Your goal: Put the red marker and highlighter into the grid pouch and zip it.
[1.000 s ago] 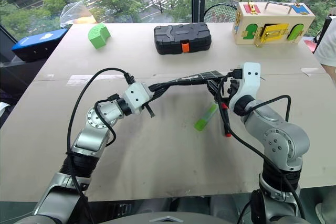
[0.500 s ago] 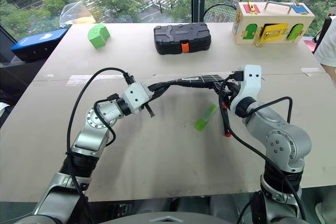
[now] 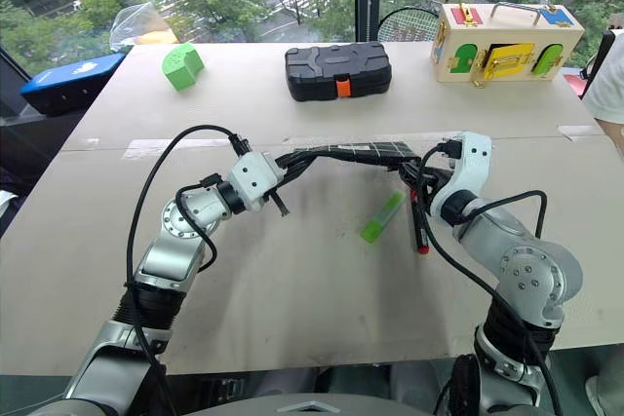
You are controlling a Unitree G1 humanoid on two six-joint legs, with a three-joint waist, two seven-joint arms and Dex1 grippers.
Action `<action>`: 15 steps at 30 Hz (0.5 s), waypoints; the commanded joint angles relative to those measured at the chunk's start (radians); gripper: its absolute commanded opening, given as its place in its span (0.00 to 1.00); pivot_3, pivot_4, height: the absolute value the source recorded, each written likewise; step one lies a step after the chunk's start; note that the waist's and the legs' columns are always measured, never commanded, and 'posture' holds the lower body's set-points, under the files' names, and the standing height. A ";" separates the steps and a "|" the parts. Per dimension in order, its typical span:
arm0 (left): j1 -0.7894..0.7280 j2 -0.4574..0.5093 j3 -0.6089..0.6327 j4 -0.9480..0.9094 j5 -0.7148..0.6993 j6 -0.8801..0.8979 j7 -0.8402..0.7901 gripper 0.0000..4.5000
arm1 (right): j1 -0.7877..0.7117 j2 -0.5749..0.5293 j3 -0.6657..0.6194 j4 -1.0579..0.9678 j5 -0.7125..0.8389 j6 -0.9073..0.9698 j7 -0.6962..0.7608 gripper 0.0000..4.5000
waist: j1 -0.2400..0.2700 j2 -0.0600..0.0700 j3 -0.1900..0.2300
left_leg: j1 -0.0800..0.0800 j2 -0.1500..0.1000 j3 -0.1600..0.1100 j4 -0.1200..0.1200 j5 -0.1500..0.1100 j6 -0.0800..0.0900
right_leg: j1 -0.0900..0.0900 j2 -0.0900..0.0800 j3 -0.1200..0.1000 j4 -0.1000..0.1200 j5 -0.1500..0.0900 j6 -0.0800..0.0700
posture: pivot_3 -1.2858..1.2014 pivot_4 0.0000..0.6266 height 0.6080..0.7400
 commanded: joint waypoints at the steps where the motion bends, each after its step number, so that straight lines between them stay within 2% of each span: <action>1: -0.015 -0.001 0.022 -0.046 -0.016 -0.002 0.013 0.00 | -0.034 0.035 -0.074 -0.016 0.092 0.015 -0.041 0.48 | -0.001 0.000 0.000 | 0.000 0.000 0.000 0.000 0.000 0.000 | 0.000 0.000 0.000 0.000 0.000 0.000 | 0.52 0.24 1.00; 6: -0.008 0.000 0.020 -0.058 -0.019 0.001 0.008 0.00 | -0.044 0.029 -0.090 -0.007 0.144 0.026 -0.071 0.48 | -0.003 0.001 0.000 | 0.000 0.000 0.000 0.000 0.000 0.000 | 0.000 0.000 0.000 0.000 0.000 0.000 | 0.52 0.24 1.00; 15: -0.001 0.000 0.016 -0.082 -0.025 0.011 0.002 0.00 | -0.041 -0.004 -0.033 0.005 0.152 0.003 -0.078 0.48 | -0.013 0.001 0.001 | 0.000 0.000 0.000 0.000 0.000 0.000 | 0.000 0.000 0.000 0.000 0.000 0.000 | 0.52 0.24 1.00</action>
